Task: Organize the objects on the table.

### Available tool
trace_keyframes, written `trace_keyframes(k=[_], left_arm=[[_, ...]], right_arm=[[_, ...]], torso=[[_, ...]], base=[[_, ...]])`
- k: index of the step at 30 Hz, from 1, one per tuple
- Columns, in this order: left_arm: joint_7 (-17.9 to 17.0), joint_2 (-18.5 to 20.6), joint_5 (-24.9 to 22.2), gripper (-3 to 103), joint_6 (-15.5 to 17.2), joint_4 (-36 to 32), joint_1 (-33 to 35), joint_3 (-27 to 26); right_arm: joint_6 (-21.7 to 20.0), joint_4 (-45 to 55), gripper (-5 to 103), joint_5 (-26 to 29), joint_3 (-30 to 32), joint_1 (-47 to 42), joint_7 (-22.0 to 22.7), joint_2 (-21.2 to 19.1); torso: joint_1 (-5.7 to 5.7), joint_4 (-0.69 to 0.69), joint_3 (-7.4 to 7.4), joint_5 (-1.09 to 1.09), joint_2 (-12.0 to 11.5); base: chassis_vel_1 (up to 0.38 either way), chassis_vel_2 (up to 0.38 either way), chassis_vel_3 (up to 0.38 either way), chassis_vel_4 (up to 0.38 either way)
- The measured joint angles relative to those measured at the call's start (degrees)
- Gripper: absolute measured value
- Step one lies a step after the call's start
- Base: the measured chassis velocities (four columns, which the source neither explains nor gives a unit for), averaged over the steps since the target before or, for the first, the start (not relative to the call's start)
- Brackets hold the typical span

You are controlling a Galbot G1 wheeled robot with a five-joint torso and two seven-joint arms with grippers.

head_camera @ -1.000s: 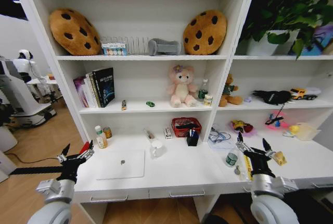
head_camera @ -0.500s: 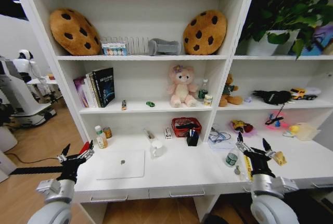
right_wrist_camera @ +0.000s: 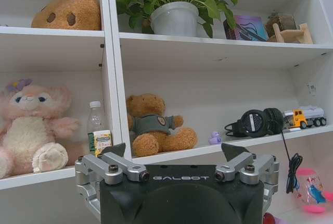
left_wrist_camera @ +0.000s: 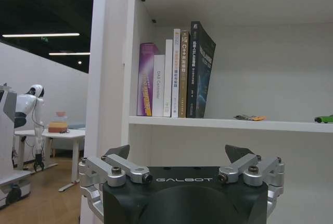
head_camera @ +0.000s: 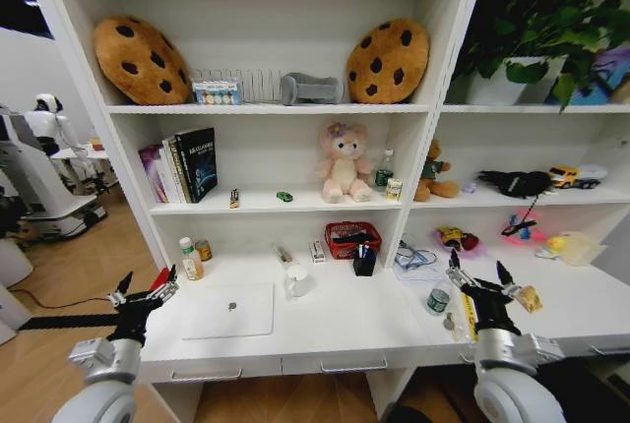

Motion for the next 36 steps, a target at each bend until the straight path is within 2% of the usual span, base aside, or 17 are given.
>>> trace_keyframes(k=[36], left_arm=[[0.0,0.0,0.0,100,0.0,0.0,0.0,0.0]], right_arm=[[0.0,0.0,100,0.0,0.0,0.0,0.0,0.0]], torso=[[0.00,0.00,0.00,0.00,0.0]], base=[[0.000,0.000,0.000,0.000]])
